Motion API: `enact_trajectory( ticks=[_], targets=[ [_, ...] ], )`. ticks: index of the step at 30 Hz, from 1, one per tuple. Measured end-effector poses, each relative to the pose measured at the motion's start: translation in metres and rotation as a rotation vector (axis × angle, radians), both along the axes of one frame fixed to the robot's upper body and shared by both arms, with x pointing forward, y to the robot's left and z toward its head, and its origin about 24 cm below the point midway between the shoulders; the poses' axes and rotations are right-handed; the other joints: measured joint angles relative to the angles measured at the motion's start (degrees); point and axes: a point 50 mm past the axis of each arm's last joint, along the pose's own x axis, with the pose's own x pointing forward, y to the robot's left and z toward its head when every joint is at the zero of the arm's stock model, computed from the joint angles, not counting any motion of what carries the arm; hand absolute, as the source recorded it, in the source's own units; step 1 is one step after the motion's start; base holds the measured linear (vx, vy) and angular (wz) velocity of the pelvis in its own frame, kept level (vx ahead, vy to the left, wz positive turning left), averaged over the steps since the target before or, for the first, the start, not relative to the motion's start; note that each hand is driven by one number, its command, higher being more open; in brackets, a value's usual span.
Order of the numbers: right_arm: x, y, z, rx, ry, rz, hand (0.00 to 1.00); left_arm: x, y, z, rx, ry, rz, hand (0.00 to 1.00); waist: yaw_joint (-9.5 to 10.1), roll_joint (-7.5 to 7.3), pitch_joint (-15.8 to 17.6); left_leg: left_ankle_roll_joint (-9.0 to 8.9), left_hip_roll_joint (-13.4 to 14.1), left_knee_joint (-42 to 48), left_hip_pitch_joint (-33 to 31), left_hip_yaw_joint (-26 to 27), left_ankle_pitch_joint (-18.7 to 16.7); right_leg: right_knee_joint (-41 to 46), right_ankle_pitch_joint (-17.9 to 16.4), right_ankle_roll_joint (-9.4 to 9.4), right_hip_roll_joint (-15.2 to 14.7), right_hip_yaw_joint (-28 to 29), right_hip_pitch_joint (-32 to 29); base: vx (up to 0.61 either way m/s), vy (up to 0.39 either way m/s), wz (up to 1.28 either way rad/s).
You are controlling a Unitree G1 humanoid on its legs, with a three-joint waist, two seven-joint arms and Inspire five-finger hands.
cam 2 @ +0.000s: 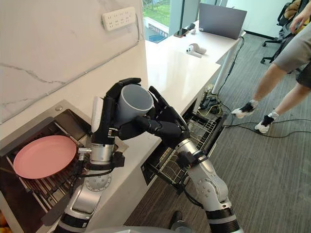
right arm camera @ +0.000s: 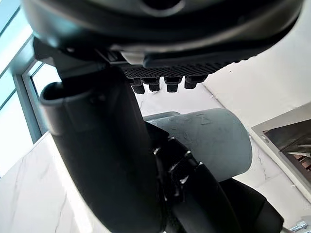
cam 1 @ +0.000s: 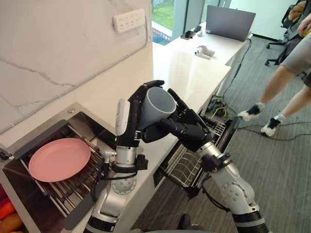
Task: Walk over to the sink, pick up the cup, carry it to the dishwasher, place the cup inside the dishwasher, then close the dishwasher door
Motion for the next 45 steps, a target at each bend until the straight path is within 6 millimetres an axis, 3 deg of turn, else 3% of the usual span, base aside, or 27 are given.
enact_trajectory(
  ticks=[11,12,25,26,40,43,45],
  targets=[
    [0.011,0.02,0.016,-0.069,-0.016,-0.044,1.0,0.006,-0.005,-0.006,-0.013,0.057,-0.008,0.0,0.24,-0.03,0.0,0.02,-0.1,0.1,-0.6,-0.8,0.4,0.0,0.2,-0.22,0.0,-0.6,-0.3,-0.01,0.009,0.02],
    [0.011,0.022,0.017,-0.071,-0.015,-0.043,0.0,0.006,-0.005,-0.006,-0.022,0.062,-0.008,0.0,0.27,-0.03,0.0,0.04,-0.1,0.1,-0.7,-0.9,0.4,0.0,0.2,-0.22,0.0,-0.7,-0.2,-0.01,0.02,0.06],
    [0.014,0.026,0.018,-0.115,0.006,-0.084,0.0,0.007,-0.003,-0.007,-0.057,0.082,0.001,0.0,1.19,-0.02,0.0,-0.02,-0.2,0.1,-1.1,-2.0,1.1,0.0,0.3,-0.39,-0.1,-1.8,-0.1,-0.01,0.015,0.04],
    [0.014,0.026,0.018,-0.113,0.005,-0.088,0.0,0.007,-0.002,-0.007,-0.058,0.082,0.004,1.0,1.27,-0.02,0.0,-0.05,-0.2,0.1,-1.1,-2.0,1.2,0.0,0.3,-0.43,-0.1,-1.8,-0.1,0.0,0.0,0.0],
    [0.018,0.021,0.021,-0.196,-0.031,-0.223,0.0,0.007,-0.002,-0.011,-0.074,0.13,-0.057,1.0,1.02,-0.01,0.0,-0.04,-0.2,0.3,-1.6,-1.8,1.3,0.0,0.4,-0.59,0.0,-1.5,-0.7,0.0,0.0,0.0],
    [0.021,0.01,0.024,-0.218,-0.049,-0.298,0.0,0.005,-0.005,-0.013,-0.062,0.147,-0.102,1.0,0.9,-0.01,0.2,0.01,-0.2,0.1,-1.5,-1.8,1.3,0.0,0.4,-0.57,0.0,-1.4,-0.7,0.0,0.0,0.0],
    [0.027,-0.016,0.031,-0.123,-0.01,-0.503,0.0,-0.004,-0.008,-0.019,-0.05,0.155,-0.152,1.0,1.26,0.03,0.5,0.07,-0.3,0.0,-1.5,-1.8,1.3,0.0,0.4,-0.53,-0.1,-1.4,-0.7,0.0,0.0,0.0]
  ],
)
